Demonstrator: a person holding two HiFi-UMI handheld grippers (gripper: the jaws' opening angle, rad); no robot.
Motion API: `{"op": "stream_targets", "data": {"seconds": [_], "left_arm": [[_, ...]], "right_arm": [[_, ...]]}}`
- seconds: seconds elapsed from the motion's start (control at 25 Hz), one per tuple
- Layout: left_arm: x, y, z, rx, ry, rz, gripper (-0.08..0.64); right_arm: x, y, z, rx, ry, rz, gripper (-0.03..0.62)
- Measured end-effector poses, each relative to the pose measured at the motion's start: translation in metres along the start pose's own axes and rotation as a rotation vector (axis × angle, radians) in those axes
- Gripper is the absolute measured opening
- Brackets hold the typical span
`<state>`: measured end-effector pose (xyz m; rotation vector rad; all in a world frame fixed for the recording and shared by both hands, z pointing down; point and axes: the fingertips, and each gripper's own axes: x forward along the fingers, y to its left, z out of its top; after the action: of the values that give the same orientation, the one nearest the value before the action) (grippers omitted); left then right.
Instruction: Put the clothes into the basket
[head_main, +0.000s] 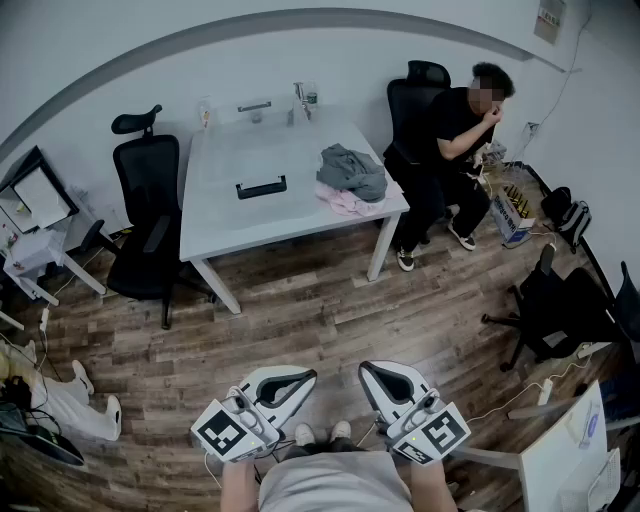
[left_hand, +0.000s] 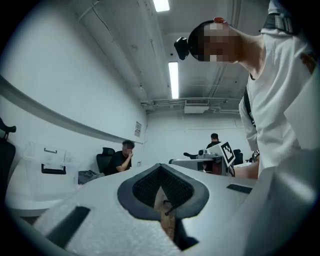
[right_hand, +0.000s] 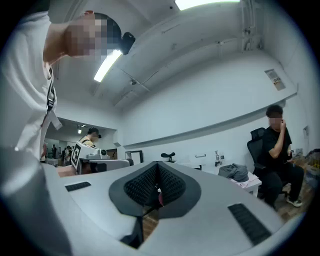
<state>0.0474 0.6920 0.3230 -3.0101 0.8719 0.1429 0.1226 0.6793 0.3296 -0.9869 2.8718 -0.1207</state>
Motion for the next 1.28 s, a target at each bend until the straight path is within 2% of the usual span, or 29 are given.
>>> {"op": "stream_targets", "data": {"seconds": [0.16,0.32,0.72,1.08,1.28], "left_arm": [[0.012,-0.002,-0.009,-0.03,0.009,0.018,0.005],[0.024,-0.002,-0.007,-0.013,-0.001,0.052,0.005],[0.056,-0.011,-0.007,-0.025,0.061,0.098,0.005],[0.081,0.014,-0.007,-0.012,0.047,0.101,0.005],[0.096,0.043,-0.01,-0.014,0.048,0.1,0.005]], "right_arm": [[-0.009,-0.011,0.002,-0.004,-0.003,-0.006,0.003],[-0.017,-0.021,0.005,-0.004,-0.008,0.001,0.003],[-0.028,-0.046,0.01,-0.017,-0.02,0.031,0.005],[-0.008,-0.077,0.011,-0.047,-0.002,0.043,0.005],[0.011,-0.101,0.012,-0.058,0.007,0.032,0.005]]}}
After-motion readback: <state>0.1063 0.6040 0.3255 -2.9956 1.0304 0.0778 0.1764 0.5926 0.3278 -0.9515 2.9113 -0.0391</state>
